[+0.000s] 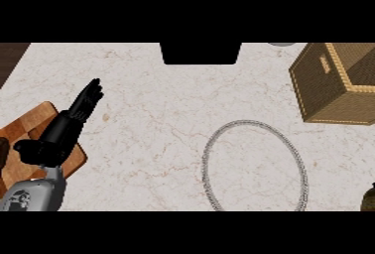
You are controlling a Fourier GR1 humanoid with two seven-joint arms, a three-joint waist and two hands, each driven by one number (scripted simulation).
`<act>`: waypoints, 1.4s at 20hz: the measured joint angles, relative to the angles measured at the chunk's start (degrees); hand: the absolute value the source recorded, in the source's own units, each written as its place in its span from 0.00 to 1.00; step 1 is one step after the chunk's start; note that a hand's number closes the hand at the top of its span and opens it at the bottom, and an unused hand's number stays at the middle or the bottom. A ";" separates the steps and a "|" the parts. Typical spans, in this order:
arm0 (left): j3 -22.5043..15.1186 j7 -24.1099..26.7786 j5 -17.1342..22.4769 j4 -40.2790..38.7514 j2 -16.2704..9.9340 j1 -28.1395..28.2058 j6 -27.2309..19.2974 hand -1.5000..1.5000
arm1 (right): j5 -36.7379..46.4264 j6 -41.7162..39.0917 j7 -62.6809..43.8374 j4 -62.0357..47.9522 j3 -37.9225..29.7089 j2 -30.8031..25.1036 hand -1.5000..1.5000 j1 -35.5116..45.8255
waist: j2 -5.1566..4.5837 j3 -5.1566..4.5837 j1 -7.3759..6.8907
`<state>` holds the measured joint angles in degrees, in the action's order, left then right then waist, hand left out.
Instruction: Pick the squash from the placemat and place it in the basket
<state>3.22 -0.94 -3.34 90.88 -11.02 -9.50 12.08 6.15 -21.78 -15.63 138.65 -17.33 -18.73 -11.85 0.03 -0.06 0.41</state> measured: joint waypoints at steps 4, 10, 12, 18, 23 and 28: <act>-0.04 -0.10 -0.39 -0.60 0.02 -0.99 0.15 0.50 | -1.42 1.77 -8.84 -3.26 -1.84 -3.62 1.00 10.51 | -0.06 -0.01 -0.58; -0.46 -1.09 -0.36 0.54 0.57 -0.91 0.46 0.50 | 3.25 6.54 -15.57 -12.55 -0.91 -6.13 1.00 24.33 | -0.11 0.00 -1.01; 0.13 -0.56 -0.15 -0.58 0.26 -1.25 0.81 0.50 | 4.46 8.14 -15.86 -16.84 -1.31 -6.70 1.00 28.40 | -0.14 0.02 -1.02; 0.11 0.01 -0.35 -0.75 0.58 -0.90 0.93 0.50 | 7.39 12.54 -13.54 -32.30 -4.15 -9.75 1.00 39.35 | -0.17 0.03 -1.19; 0.82 -0.15 -0.02 -0.68 0.13 -1.37 1.53 0.50 | 9.28 14.69 -7.46 -45.43 -5.26 -12.10 1.00 43.85 | -0.16 0.05 -1.06; 0.16 0.40 -1.22 -1.60 1.07 -2.09 0.68 0.50 | 9.26 14.04 2.55 -59.75 -7.01 -15.45 1.00 45.56 | -0.22 0.07 -1.01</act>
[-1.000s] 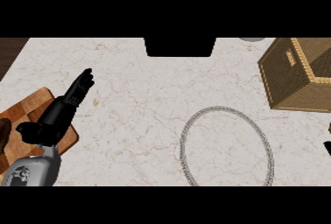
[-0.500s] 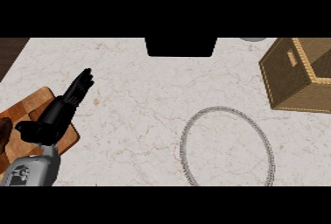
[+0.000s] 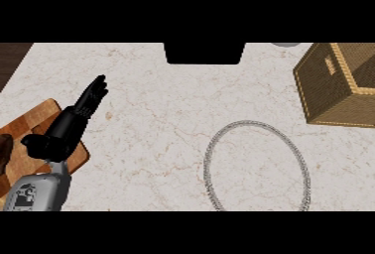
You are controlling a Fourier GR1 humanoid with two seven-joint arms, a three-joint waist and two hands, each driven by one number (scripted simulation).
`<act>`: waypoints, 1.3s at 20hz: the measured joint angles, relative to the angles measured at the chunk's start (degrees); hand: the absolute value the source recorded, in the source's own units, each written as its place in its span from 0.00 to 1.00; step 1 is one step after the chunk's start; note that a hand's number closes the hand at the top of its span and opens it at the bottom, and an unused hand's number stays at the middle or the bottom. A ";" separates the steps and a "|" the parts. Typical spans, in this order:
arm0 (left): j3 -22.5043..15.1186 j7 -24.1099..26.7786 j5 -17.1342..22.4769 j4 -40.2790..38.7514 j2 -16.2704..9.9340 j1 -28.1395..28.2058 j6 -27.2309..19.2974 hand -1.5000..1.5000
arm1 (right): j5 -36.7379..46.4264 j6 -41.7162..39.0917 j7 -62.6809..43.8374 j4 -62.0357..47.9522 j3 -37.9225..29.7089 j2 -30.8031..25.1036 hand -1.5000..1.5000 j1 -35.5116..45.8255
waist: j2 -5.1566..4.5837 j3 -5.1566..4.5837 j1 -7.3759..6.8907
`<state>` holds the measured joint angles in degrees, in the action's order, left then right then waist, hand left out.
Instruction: Pick the squash from the placemat and place it in the basket
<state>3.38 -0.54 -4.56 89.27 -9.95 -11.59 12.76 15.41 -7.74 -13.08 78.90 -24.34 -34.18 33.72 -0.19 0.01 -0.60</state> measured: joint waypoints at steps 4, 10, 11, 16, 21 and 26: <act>0.45 -0.58 0.53 0.45 -0.20 0.08 0.53 0.50 | 2.10 2.60 7.45 -9.85 0.77 -0.16 1.00 1.71 | -0.02 0.01 -0.12; 0.89 -1.43 1.09 0.89 -0.53 -0.33 1.31 0.50 | 3.96 7.86 20.17 -24.37 -0.62 -1.98 1.00 5.20 | -0.09 0.03 -0.32; 0.73 -2.06 1.09 1.68 -0.37 -0.26 1.22 0.50 | 4.34 8.95 22.05 -26.47 -0.62 -2.01 1.00 5.78 | -0.08 0.04 -0.34; -0.08 -2.28 0.33 1.71 0.56 -0.45 0.63 0.50 | 3.60 14.01 29.02 -35.77 -3.67 -2.54 0.00 8.31 | -0.18 0.06 -0.50; -0.64 -1.65 -0.32 1.30 1.28 -0.05 0.29 0.50 | 2.76 15.44 34.51 -45.84 -5.28 -4.85 0.00 13.23 | -0.28 0.07 -0.76; 0.16 -1.89 0.44 1.90 0.48 -0.16 1.22 0.50 | 3.00 15.93 39.45 -52.80 -5.35 -6.80 0.00 17.22 | -0.38 0.09 -1.05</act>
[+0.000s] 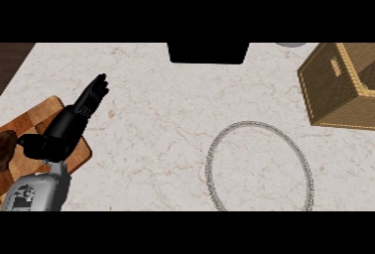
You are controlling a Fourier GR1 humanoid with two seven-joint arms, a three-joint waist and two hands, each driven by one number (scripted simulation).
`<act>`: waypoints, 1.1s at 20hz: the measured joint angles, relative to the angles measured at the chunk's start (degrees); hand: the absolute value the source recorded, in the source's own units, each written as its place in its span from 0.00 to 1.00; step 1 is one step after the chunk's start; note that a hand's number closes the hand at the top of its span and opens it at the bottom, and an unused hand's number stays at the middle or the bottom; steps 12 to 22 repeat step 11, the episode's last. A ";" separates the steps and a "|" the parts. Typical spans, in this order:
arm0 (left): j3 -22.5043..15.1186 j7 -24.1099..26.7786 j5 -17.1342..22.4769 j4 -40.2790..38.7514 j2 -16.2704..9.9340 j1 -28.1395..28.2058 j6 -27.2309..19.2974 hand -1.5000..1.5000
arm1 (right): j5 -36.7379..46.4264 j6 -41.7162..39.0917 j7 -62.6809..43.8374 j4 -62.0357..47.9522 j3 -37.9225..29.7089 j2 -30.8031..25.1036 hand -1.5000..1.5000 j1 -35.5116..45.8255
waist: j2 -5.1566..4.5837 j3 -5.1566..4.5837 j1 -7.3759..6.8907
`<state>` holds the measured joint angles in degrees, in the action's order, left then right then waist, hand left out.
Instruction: Pick the squash from the placemat and place it in the basket
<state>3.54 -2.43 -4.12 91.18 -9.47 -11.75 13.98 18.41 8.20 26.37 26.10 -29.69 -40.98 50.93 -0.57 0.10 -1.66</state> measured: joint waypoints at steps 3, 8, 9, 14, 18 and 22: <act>-0.41 0.47 -0.85 -0.02 0.41 0.33 -0.57 0.50 | -1.43 -2.17 1.60 -1.83 -0.74 -0.93 0.00 1.43 | 0.08 -0.02 0.21; 0.23 0.76 -0.43 0.10 0.01 0.77 -0.13 0.50 | -5.38 -6.07 0.02 -4.08 -3.77 -3.70 0.00 3.58 | 0.19 -0.04 0.48; 0.24 0.94 -0.55 -0.09 -0.01 0.76 -0.15 0.50 | -6.44 -6.81 -0.42 -4.75 -4.76 -4.40 0.00 3.66 | 0.17 -0.04 0.51; 0.60 1.63 -0.24 -0.60 -0.17 0.93 0.14 0.50 | -8.08 -8.71 -1.87 -6.56 -6.37 -6.36 0.00 3.61 | 0.10 -0.03 0.46; 0.60 1.63 -0.24 -0.60 -0.17 0.93 0.14 0.50 | -8.08 -8.71 -1.87 -6.56 -6.37 -6.36 0.00 3.61 | 0.10 -0.03 0.46; 0.60 1.63 -0.24 -0.60 -0.17 0.93 0.14 0.50 | -8.08 -8.71 -1.87 -6.56 -6.37 -6.36 0.00 3.61 | 0.10 -0.03 0.46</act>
